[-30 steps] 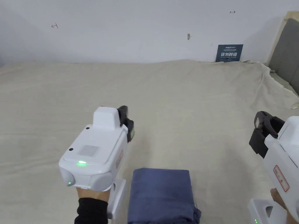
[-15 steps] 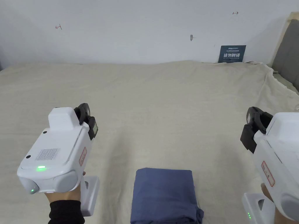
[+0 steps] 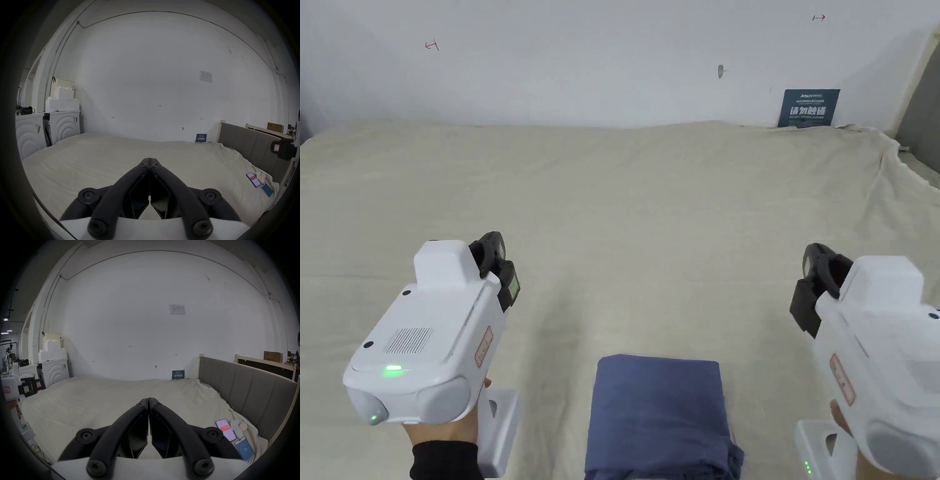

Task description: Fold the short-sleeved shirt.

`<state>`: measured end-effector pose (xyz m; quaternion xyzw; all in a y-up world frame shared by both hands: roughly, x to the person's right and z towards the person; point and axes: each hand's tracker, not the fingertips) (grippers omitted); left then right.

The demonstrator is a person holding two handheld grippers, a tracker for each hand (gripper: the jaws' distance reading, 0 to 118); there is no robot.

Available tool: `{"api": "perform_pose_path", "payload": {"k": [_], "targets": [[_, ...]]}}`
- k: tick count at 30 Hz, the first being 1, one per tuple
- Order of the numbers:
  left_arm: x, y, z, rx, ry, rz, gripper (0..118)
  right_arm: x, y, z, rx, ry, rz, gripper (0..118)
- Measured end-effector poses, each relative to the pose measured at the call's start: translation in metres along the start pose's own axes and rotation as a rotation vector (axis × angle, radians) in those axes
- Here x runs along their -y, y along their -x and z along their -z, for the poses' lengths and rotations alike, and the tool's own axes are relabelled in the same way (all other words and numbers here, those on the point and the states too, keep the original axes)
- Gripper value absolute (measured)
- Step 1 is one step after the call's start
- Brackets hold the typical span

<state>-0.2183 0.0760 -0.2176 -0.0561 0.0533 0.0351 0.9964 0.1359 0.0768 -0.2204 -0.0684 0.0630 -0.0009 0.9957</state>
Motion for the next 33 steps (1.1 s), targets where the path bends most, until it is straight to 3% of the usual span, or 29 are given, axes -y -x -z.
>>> {"api": "perform_pose_path", "payload": {"k": [11,21,28,33], "targets": [[0.019,0.007,0.005,0.059,0.057,-0.033,0,0.111,0.054,0.042,-0.132,0.231,-0.010,0],[0.040,0.014,0.012,0.075,0.124,-0.047,0,0.203,0.078,0.069,-0.142,0.461,0.045,0],[0.065,0.015,0.015,0.118,0.238,-0.067,0,0.243,0.077,0.069,-0.131,0.463,0.025,0],[0.085,0.015,0.030,0.247,0.442,-0.207,5,0.245,0.077,0.069,-0.138,0.449,-0.017,0]]}}
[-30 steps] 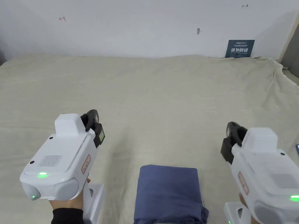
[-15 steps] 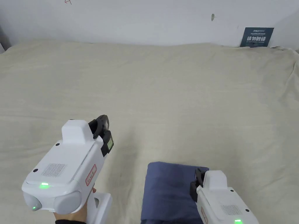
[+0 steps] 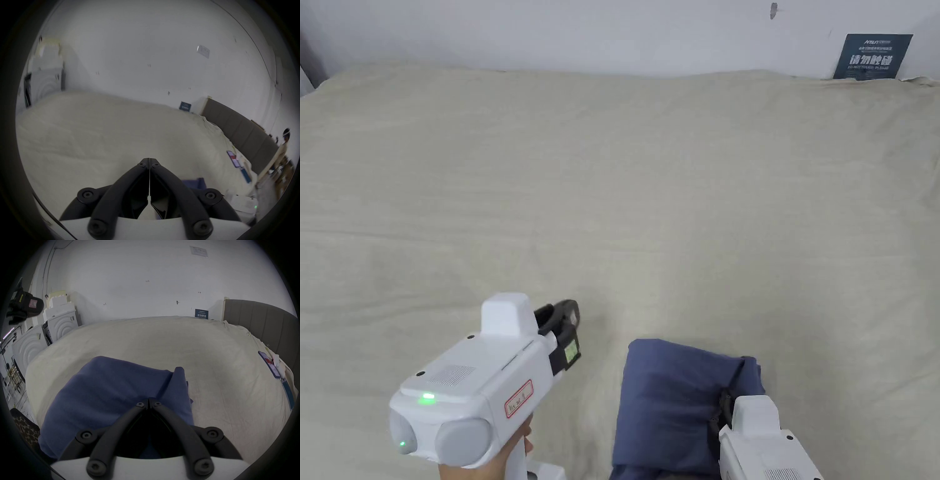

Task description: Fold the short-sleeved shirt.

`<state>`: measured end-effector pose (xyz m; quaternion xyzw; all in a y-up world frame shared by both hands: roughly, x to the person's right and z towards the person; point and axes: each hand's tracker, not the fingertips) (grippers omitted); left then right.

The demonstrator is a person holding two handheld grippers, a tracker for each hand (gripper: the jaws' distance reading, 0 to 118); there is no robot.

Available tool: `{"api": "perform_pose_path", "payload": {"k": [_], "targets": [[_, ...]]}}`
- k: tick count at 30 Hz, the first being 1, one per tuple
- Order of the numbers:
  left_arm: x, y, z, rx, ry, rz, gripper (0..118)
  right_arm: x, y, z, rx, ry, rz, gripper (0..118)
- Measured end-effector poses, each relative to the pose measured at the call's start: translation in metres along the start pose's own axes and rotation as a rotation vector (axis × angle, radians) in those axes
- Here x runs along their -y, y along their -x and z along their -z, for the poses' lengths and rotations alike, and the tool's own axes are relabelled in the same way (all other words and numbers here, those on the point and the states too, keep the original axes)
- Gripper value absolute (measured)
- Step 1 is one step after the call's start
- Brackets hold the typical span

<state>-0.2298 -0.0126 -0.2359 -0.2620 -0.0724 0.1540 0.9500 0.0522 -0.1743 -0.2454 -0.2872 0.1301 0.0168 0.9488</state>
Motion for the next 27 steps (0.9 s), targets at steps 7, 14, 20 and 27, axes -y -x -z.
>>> {"api": "perform_pose_path", "payload": {"k": [7,14,20,27], "targets": [[0.026,0.020,0.049,0.134,0.319,-0.247,103,0.000,-0.003,0.000,-0.015,0.006,0.002,0],[0.050,0.048,0.101,0.241,0.551,-0.330,104,0.000,-0.004,0.000,-0.022,0.009,0.012,0],[0.053,0.058,0.126,0.332,0.626,-0.331,86,-0.001,-0.005,0.000,-0.027,0.013,0.013,0],[0.057,0.056,0.142,0.406,0.692,-0.245,49,-0.002,-0.006,-0.001,-0.038,0.017,0.010,0]]}}
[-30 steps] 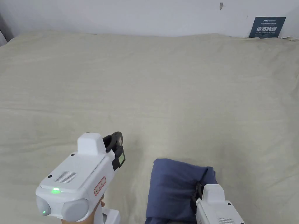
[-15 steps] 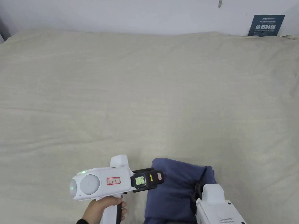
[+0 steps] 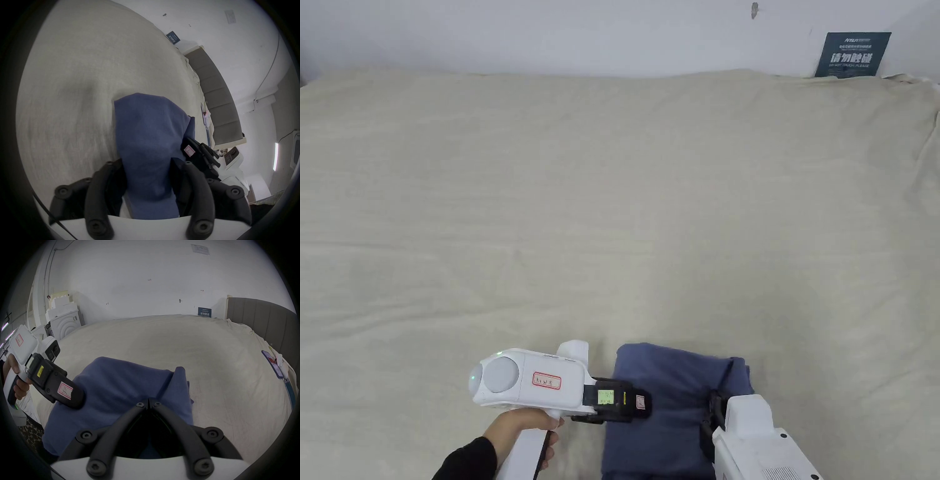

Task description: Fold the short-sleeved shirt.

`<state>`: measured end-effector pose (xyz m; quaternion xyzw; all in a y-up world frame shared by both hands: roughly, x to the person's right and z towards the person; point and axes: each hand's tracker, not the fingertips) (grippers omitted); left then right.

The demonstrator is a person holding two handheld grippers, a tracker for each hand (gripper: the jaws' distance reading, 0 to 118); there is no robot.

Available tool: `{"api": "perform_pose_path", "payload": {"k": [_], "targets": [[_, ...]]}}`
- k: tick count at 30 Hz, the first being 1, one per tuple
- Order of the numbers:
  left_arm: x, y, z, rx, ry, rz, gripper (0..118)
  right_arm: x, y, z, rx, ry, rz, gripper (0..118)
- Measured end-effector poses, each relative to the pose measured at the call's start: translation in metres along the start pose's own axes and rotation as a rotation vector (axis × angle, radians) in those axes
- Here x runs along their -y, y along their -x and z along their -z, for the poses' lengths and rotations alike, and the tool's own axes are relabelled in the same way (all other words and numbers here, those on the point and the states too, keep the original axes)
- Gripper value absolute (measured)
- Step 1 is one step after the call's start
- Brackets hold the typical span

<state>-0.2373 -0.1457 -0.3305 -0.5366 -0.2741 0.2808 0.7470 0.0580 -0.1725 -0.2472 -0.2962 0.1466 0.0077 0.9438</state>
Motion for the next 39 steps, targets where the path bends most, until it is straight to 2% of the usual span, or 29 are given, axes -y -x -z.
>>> {"api": "perform_pose_path", "payload": {"k": [3,7,12,17,20,22,28,39], "targets": [[-0.001,0.004,0.000,0.015,0.007,-0.041,38,0.000,0.001,0.000,-0.001,0.000,0.002,0],[0.003,-0.007,0.003,-0.011,0.000,-0.006,24,-0.003,0.001,-0.001,-0.002,0.006,0.000,0],[0.001,-0.021,-0.005,-0.036,-0.015,0.032,20,-0.021,-0.003,-0.009,-0.014,0.018,-0.001,0],[-0.015,-0.040,-0.028,-0.004,-0.033,0.112,20,-0.061,-0.011,-0.037,-0.009,-0.134,-0.018,0],[-0.029,-0.044,-0.046,-0.072,-0.031,0.185,20,-0.096,-0.012,-0.062,-0.003,-0.240,-0.008,0],[-0.039,-0.037,-0.064,-0.098,-0.031,0.175,19,-0.117,-0.014,-0.076,0.010,-0.305,-0.021,0],[-0.064,0.002,-0.139,-0.295,-0.047,0.200,19,-0.163,-0.019,-0.108,0.043,-0.434,-0.072,0],[-0.085,0.086,-0.305,-0.635,-0.125,0.062,19,-0.199,-0.012,-0.106,0.071,-0.503,-0.128,0]]}}
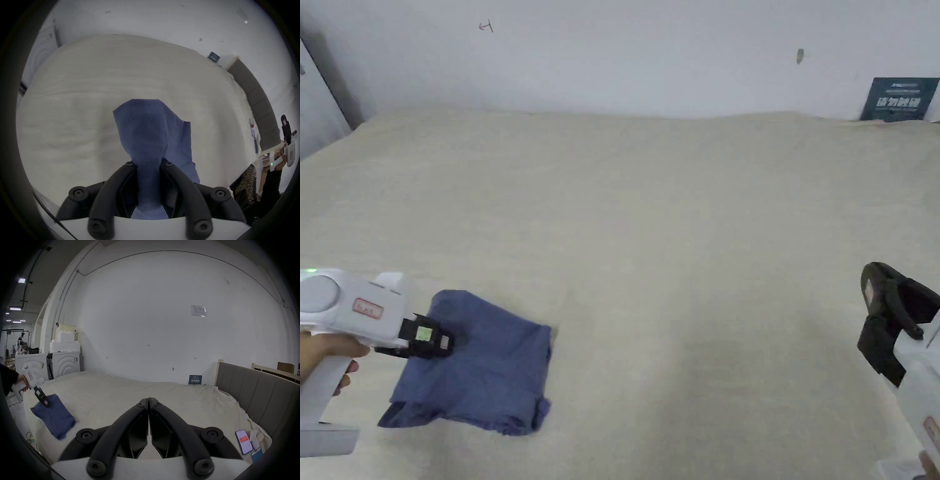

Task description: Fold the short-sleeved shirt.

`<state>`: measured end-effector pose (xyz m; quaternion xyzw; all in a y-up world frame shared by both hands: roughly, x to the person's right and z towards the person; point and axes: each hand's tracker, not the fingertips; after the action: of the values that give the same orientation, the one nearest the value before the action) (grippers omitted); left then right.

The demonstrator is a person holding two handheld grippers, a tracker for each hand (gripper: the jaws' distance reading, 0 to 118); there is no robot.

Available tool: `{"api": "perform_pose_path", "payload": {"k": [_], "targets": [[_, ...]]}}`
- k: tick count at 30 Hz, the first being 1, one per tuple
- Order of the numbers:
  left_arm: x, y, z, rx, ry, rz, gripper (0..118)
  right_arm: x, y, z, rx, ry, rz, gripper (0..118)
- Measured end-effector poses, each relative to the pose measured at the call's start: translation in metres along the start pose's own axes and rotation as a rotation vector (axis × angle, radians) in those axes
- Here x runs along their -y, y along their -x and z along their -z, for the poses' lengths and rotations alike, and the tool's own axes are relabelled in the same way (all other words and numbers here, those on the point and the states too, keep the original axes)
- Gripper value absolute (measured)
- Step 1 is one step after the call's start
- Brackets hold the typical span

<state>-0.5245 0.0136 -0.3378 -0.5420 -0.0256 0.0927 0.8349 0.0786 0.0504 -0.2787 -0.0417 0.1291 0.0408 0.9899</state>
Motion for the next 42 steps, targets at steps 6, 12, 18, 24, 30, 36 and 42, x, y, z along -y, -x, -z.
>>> {"api": "perform_pose_path", "payload": {"k": [6,12,18,24,30,36,42], "targets": [[0.001,0.067,-0.012,-0.103,-0.004,-0.091,20,0.010,0.009,0.021,-0.011,0.016,-0.006,0],[0.004,0.086,0.017,-0.151,0.025,-0.123,20,0.021,0.018,0.034,-0.021,0.051,-0.005,0],[0.010,0.088,0.048,-0.264,0.056,-0.159,22,0.027,0.018,0.033,-0.013,0.084,0.010,0],[0.015,0.081,0.037,-0.361,-0.037,-0.218,114,0.024,0.011,0.022,-0.012,0.086,0.013,0],[0.010,0.059,-0.008,-0.343,-0.287,-0.205,115,0.011,0.002,0.007,-0.005,0.071,0.015,0],[0.012,-0.011,-0.072,-0.300,-0.597,-0.146,114,-0.014,-0.002,-0.008,0.019,0.043,0.000,0],[0.031,-0.104,-0.120,-0.317,-0.850,-0.070,110,-0.041,-0.005,-0.023,0.065,-0.004,-0.051,0]]}}
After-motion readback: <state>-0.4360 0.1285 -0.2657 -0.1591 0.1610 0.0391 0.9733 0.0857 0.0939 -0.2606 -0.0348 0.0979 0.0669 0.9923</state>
